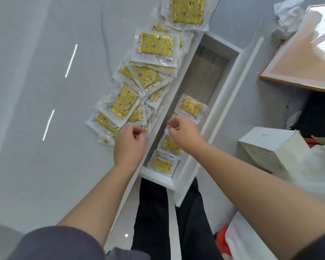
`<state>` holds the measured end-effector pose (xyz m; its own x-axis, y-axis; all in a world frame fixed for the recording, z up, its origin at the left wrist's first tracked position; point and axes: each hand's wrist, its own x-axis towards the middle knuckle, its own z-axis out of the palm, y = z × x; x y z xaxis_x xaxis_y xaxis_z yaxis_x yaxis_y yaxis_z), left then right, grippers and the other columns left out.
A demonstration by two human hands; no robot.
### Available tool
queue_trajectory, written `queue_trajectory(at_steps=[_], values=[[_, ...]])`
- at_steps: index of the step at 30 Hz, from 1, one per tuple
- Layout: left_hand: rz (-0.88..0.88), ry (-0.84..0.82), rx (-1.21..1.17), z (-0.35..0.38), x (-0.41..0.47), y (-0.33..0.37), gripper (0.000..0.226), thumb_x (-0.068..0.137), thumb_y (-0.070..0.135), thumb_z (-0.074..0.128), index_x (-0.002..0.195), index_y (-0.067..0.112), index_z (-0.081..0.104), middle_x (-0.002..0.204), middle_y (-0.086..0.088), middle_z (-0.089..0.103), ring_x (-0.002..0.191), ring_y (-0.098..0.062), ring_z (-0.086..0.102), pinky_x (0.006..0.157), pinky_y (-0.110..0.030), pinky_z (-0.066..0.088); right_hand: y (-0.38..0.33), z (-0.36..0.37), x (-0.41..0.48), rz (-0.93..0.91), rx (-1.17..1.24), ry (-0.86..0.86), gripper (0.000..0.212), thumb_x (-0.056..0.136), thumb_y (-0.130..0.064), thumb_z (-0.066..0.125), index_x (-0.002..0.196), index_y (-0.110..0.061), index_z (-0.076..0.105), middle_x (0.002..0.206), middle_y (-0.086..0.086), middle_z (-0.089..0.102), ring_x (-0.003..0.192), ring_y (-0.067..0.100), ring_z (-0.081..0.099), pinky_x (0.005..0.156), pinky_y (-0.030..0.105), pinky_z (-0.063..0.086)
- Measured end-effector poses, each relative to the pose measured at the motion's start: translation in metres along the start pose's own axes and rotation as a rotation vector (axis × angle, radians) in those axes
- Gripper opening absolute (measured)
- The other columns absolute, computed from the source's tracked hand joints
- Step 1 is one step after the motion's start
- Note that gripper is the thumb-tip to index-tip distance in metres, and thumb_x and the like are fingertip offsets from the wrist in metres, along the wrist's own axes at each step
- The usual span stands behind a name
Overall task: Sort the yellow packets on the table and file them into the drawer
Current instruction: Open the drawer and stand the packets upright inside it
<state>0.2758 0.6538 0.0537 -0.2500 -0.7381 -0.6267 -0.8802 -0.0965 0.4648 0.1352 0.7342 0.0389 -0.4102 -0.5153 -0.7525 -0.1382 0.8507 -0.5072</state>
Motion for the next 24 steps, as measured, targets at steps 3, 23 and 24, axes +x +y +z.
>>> queue_trajectory(at_steps=[3, 23, 24], values=[[0.024, 0.129, 0.125, -0.03, 0.034, -0.001, 0.028, 0.086, 0.022, 0.061, 0.114, 0.018, 0.058, 0.123, -0.005, 0.052, 0.111, -0.022, 0.052, 0.088, -0.034, 0.044, -0.028, 0.015, 0.0, 0.051, 0.102, -0.064, 0.023, 0.096, -0.016, 0.052, 0.116, -0.016, 0.062, 0.109, 0.0, 0.064, 0.094, 0.015, 0.058, 0.077, 0.027, 0.046], [-0.004, -0.028, 0.162, -0.081, 0.092, -0.017, 0.051, 0.075, 0.03, 0.082, 0.102, 0.018, 0.04, 0.102, 0.0, 0.052, 0.097, -0.027, 0.055, 0.086, -0.041, 0.047, -0.068, 0.052, 0.025, 0.305, 0.258, 0.02, 0.025, 0.089, -0.011, 0.064, 0.067, -0.016, 0.055, 0.073, 0.001, 0.057, 0.076, 0.019, 0.057, 0.076, 0.038, 0.056], [-0.009, -0.031, 0.156, -0.083, 0.09, -0.019, 0.049, 0.076, 0.028, 0.082, 0.101, 0.018, 0.041, 0.1, 0.001, 0.052, 0.093, -0.025, 0.054, 0.081, -0.038, 0.046, -0.069, 0.052, 0.024, 0.291, 0.221, -0.003, 0.022, 0.089, -0.01, 0.063, 0.069, -0.016, 0.056, 0.073, 0.004, 0.055, 0.073, 0.02, 0.054, 0.071, 0.038, 0.054]])
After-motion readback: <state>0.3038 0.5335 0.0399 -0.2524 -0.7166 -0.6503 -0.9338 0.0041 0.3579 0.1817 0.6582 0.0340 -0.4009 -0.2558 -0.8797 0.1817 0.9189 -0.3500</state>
